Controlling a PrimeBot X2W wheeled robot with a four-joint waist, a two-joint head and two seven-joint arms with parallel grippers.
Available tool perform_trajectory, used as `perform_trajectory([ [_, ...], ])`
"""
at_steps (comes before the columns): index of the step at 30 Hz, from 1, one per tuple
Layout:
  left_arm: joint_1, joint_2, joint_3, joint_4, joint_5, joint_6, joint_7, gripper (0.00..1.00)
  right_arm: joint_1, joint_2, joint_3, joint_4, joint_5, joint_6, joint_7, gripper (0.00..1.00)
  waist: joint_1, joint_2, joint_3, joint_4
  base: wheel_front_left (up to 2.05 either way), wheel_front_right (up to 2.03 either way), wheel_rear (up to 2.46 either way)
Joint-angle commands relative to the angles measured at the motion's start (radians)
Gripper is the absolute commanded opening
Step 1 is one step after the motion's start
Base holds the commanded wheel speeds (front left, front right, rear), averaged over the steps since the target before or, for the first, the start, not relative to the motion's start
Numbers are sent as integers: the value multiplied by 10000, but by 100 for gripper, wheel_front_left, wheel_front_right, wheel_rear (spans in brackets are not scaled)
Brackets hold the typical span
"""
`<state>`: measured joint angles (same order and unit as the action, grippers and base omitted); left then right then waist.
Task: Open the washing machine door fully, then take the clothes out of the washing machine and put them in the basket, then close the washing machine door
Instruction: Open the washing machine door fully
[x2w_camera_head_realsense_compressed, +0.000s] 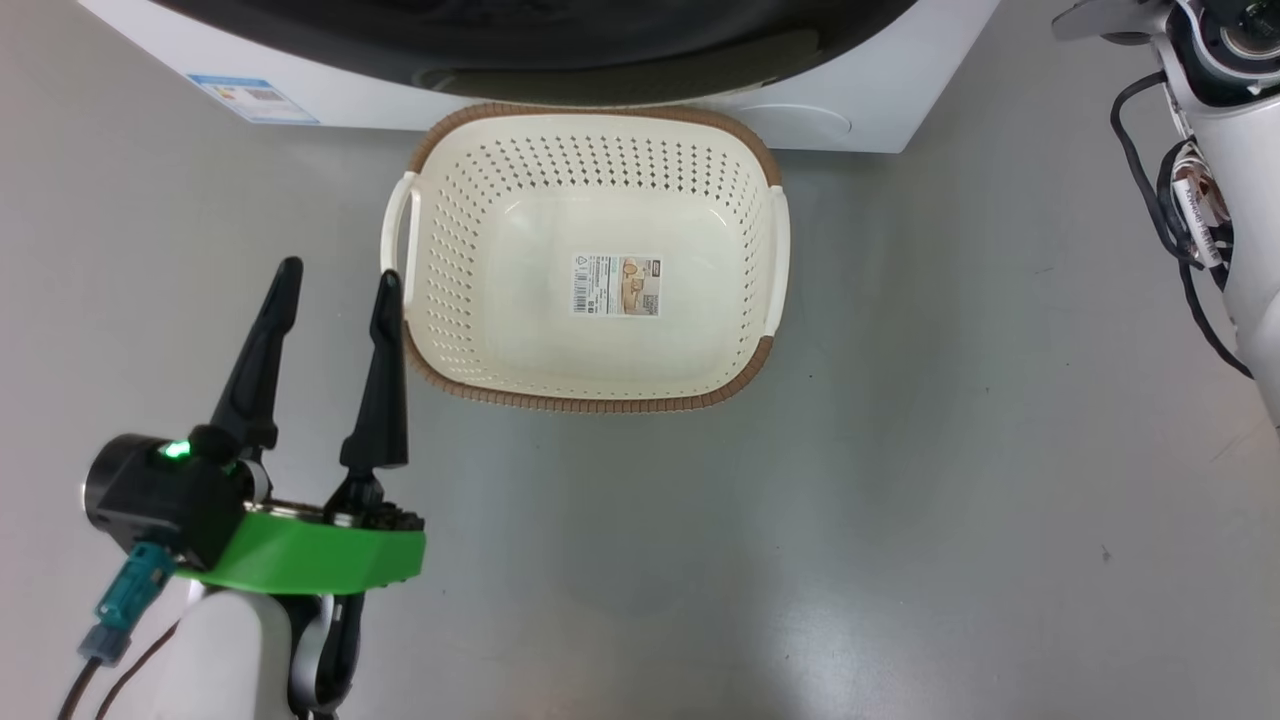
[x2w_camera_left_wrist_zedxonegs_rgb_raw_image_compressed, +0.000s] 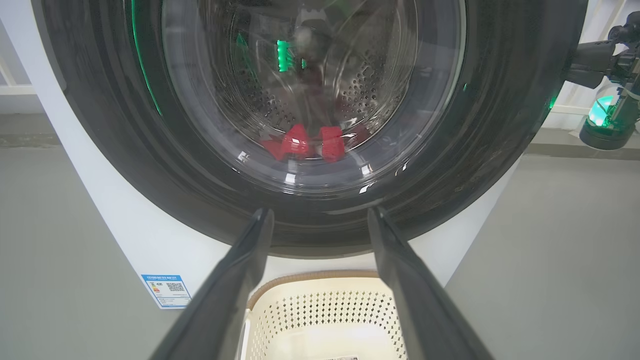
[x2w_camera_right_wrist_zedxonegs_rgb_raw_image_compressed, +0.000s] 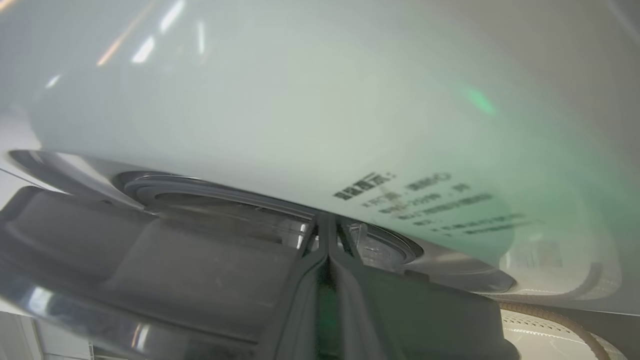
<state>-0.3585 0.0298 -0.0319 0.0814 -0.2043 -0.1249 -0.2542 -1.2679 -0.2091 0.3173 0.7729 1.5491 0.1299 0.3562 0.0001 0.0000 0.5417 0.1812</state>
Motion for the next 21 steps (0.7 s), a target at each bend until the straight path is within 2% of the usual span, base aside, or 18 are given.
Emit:
perform_trajectory([
  [1,-140,204,289,-199,28,-46,-76,100,-136,253,117,-288,57,8,128,0,0,0,-10,-1,0,0,0],
  [11,-39,204,522,-74,188,-53,-76,100,305,316,691,-835,244,8,1568,0,0,0,-441,-262,0,0,0],
  [21,139,204,635,89,323,-55,-76,100,923,371,1103,-1129,205,8,2151,0,0,0,-958,-461,0,0,0],
])
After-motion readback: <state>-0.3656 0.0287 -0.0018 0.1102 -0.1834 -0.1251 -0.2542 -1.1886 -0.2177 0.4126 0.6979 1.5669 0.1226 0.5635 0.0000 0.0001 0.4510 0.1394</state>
